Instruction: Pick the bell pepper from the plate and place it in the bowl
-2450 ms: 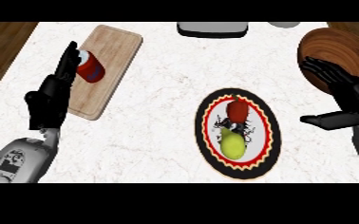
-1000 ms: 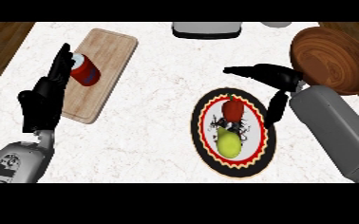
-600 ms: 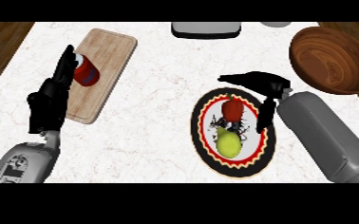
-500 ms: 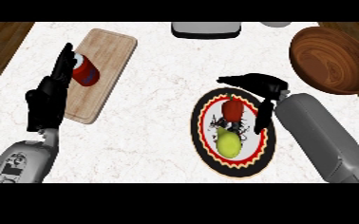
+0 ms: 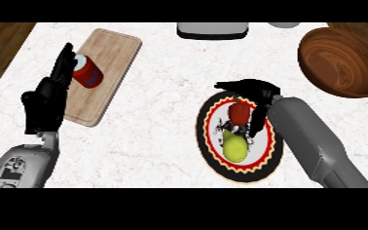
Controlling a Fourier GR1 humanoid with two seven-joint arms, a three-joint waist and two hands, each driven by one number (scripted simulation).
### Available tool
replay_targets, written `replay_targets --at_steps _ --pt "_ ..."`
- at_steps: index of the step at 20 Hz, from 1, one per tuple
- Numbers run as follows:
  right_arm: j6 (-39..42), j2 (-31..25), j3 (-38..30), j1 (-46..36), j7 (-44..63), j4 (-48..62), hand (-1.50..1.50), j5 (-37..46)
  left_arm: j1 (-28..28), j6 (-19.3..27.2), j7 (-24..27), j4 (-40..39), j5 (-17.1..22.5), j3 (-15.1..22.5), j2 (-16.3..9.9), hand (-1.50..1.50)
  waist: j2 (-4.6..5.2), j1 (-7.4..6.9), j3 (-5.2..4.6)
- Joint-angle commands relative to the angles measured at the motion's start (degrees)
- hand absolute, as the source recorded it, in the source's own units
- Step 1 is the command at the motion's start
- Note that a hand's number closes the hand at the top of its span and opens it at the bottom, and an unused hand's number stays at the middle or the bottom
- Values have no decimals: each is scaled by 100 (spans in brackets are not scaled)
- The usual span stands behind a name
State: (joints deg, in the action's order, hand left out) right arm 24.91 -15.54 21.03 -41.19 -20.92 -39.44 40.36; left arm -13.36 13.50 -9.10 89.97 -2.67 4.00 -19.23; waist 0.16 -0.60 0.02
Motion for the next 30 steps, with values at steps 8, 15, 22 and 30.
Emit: replay_targets --at_steps 8,15,22,30 --pt "-1155 335 -18 -99 -1110 963 150 899 -203 -96 60 -324 -306 -168 302 0 0 21 0" --pt "-934 528 -404 -367 -1130 842 150 851 -26 -344 -284 156 -303 -288 289 0 -14 31 -1" --pt "-2235 1189 -1774 -904 2272 1474 150 242 96 -327 -117 292 -281 -228 303 0 21 -123 -13" --pt "-4687 1547 -2333 -2143 4807 1107 150 -173 -43 -425 -53 144 -341 -15 411 0 42 -400 -6"
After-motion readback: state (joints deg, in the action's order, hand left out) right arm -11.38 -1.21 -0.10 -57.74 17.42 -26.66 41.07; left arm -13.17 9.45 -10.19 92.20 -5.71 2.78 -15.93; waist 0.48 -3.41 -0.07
